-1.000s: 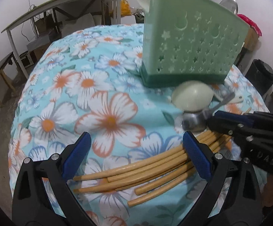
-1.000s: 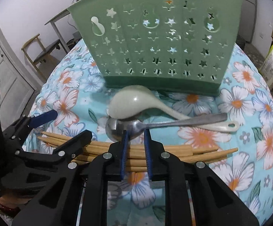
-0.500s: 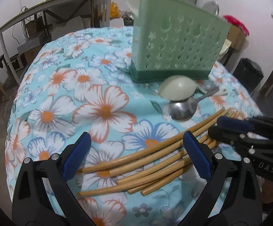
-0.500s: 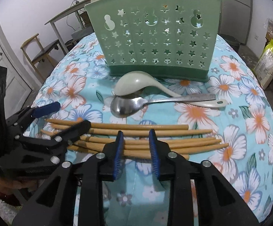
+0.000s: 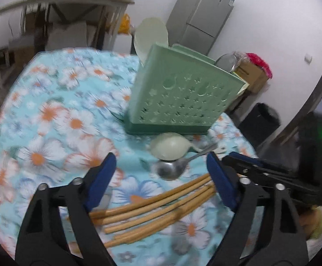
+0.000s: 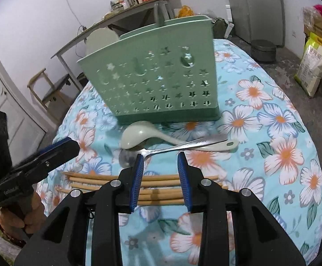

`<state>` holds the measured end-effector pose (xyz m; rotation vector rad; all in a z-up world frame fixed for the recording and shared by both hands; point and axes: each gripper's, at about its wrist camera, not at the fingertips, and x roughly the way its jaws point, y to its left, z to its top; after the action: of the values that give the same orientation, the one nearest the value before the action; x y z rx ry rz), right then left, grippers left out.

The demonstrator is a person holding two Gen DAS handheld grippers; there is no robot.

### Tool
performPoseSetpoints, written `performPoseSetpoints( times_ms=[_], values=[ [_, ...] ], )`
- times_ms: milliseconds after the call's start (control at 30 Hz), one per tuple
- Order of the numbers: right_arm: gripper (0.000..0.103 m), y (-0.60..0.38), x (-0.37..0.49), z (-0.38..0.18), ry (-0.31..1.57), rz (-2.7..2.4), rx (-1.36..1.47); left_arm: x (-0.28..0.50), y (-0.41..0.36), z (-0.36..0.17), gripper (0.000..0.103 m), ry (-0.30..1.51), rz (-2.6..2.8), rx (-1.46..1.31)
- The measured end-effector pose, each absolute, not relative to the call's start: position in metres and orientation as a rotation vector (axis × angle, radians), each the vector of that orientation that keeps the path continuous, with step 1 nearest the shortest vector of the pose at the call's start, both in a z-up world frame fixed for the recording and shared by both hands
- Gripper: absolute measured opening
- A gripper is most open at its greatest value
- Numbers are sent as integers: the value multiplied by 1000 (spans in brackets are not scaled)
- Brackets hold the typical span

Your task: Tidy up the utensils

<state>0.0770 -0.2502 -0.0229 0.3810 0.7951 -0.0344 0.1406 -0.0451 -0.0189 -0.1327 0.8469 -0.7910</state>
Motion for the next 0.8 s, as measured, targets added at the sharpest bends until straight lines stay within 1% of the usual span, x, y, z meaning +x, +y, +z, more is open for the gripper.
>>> performPoseSetpoints(
  times_ms=[67,267,367,567,800],
  values=[
    [31,-254,79,-25,799,-31,393,147,-48,-26,62,901,-814,-193],
    [32,-259,84,-28,804,-13,387,167,-47,-52,43,1054,-846,-396],
    [31,-260,87,-30,803,-6,386,174,-47,-64,42,1125,-819,-450],
    [32,-263,92,-32,804,9,396,176,-43,-78,42,1196,-798,-519],
    [32,-265,96,-36,812,25,417,186,-42,-92,44,1213,-828,-612]
  ],
)
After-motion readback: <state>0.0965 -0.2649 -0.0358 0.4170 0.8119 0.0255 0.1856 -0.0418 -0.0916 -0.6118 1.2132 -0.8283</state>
